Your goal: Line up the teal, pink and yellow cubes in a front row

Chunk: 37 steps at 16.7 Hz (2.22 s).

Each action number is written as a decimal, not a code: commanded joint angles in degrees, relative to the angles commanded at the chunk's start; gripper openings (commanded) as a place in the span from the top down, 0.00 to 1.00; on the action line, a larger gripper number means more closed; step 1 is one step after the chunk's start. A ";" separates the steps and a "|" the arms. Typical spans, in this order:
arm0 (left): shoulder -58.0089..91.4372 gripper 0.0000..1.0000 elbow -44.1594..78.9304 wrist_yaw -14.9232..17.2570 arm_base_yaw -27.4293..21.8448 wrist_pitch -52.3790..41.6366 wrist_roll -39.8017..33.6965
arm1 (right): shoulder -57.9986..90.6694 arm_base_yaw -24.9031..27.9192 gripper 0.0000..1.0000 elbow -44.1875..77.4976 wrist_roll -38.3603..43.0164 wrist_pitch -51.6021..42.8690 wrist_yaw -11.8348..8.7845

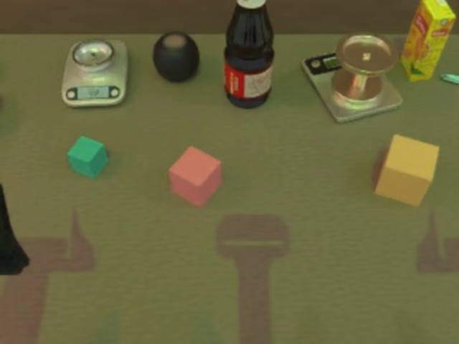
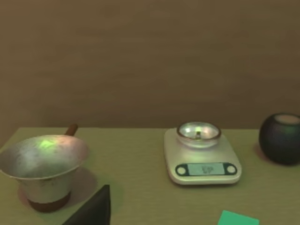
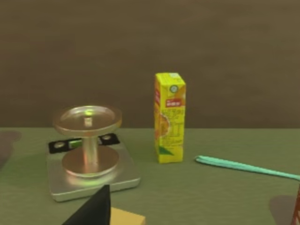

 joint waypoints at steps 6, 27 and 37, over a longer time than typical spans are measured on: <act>5.81 0.00 5.78 0.09 -0.47 -3.85 1.01 | 0.00 0.00 0.00 0.00 0.00 0.00 0.00; 121.53 0.00 102.36 0.15 -6.57 -64.77 16.27 | 0.00 0.00 0.00 0.00 0.00 0.00 0.00; 133.00 0.00 113.63 0.25 -7.16 -70.63 17.82 | 0.00 0.00 0.00 0.00 0.00 0.00 0.00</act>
